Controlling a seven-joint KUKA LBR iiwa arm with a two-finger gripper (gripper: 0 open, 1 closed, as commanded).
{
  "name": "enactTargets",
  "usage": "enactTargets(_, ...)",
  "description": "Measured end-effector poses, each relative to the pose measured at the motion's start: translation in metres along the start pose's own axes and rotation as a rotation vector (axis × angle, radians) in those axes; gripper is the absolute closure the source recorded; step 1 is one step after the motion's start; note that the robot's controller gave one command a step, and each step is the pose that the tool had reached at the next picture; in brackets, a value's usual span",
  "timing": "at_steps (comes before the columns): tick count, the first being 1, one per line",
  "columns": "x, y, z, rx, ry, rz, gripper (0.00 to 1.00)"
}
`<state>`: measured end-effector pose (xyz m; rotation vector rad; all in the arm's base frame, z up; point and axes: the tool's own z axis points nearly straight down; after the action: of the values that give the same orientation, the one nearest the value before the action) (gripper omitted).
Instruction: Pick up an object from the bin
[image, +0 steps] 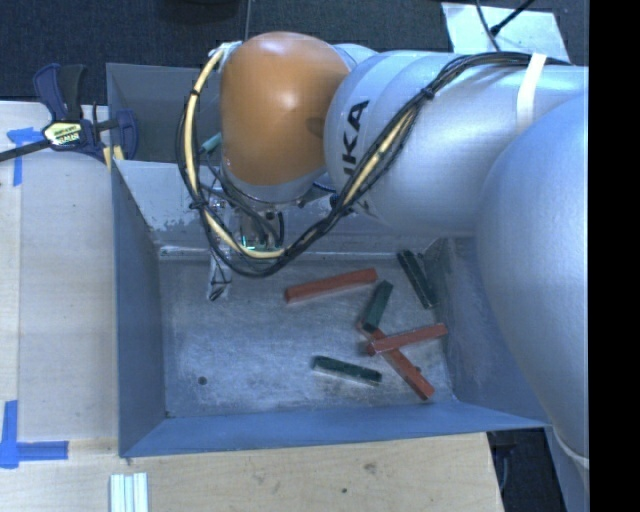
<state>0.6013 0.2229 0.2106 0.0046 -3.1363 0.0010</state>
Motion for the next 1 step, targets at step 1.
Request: enactTargets(1, -0.0022, -0.0382, 0.1453, 0.002, -0.001, -0.072, 0.00)
